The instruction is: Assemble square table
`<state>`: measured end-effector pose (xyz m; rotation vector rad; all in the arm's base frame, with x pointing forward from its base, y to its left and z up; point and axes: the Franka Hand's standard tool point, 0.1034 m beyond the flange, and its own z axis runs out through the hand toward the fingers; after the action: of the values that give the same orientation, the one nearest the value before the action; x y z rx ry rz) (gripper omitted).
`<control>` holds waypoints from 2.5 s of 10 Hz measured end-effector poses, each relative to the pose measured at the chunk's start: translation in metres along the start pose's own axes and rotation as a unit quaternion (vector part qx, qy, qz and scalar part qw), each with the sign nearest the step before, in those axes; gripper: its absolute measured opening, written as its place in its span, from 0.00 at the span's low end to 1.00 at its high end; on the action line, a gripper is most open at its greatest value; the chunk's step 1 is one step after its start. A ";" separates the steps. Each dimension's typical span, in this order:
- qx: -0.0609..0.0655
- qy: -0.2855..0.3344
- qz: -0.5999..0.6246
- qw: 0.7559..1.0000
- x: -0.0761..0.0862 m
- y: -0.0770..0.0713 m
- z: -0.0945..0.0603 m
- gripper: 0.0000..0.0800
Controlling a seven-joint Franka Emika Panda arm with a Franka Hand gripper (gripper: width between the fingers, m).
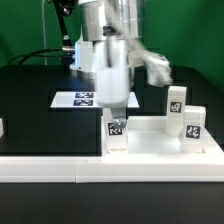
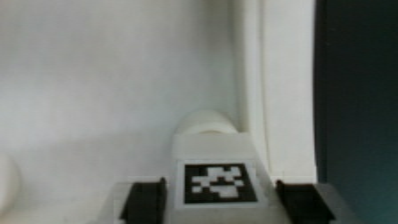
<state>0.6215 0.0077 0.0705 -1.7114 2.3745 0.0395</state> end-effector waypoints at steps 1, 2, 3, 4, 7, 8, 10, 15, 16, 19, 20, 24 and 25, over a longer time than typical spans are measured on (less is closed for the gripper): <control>0.001 -0.006 0.029 1.000 0.001 0.000 0.000 0.36; 0.000 -0.005 0.037 0.999 -0.001 0.000 0.000 0.36; 0.000 -0.005 0.024 1.000 -0.001 0.001 0.000 0.36; 0.002 -0.002 -0.027 1.000 -0.004 0.001 0.001 0.45; 0.018 -0.007 -0.311 0.950 -0.008 0.008 0.006 0.77; 0.018 -0.006 -0.322 0.947 -0.009 0.007 0.006 0.80; 0.016 -0.002 -0.374 0.927 -0.006 0.007 0.007 0.81; 0.003 0.013 -0.549 0.836 0.009 -0.002 0.002 0.81; 0.003 0.014 -0.546 0.838 0.010 -0.002 0.002 0.67; 0.003 0.013 -0.461 0.887 0.011 -0.001 0.003 0.36; 0.004 0.013 -0.432 0.902 0.011 -0.001 0.003 0.36; -0.042 -0.001 -0.130 0.991 0.012 -0.002 0.003 0.36; -0.083 -0.023 -0.028 0.996 0.014 0.001 0.003 0.36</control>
Offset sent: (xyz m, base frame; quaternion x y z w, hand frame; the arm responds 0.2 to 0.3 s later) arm 0.0000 0.0000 0.0000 0.0000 0.0000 0.0000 1.0000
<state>0.6170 -0.0047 0.0651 -1.8282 2.3472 0.2711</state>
